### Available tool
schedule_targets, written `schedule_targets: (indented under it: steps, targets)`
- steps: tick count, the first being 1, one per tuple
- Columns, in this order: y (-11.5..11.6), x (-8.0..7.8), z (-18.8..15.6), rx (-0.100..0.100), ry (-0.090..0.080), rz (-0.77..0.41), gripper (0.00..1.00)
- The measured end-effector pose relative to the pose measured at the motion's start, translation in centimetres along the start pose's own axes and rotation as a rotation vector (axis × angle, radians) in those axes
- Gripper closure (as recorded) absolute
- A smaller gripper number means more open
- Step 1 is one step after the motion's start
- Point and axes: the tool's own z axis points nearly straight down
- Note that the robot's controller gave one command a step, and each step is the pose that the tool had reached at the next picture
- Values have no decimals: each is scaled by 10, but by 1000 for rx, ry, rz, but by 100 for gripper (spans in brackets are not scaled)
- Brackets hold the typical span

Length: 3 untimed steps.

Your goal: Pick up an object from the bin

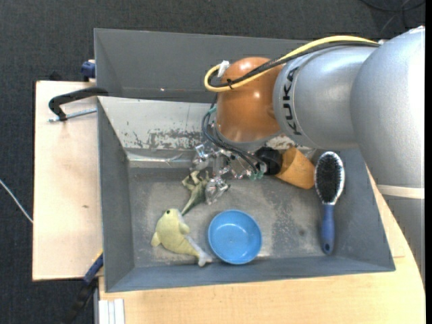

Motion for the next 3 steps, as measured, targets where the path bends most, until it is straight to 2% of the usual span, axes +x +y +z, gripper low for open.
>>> schedule_targets:
  steps: [1, 2, 3]
  targets:
    - [0, -2, -19, 0, 6, 1, 100]
    - [0, -6, -59, 1, 4, 3, 100]
    - [1, -10, -128, 2, 0, 4, 100]
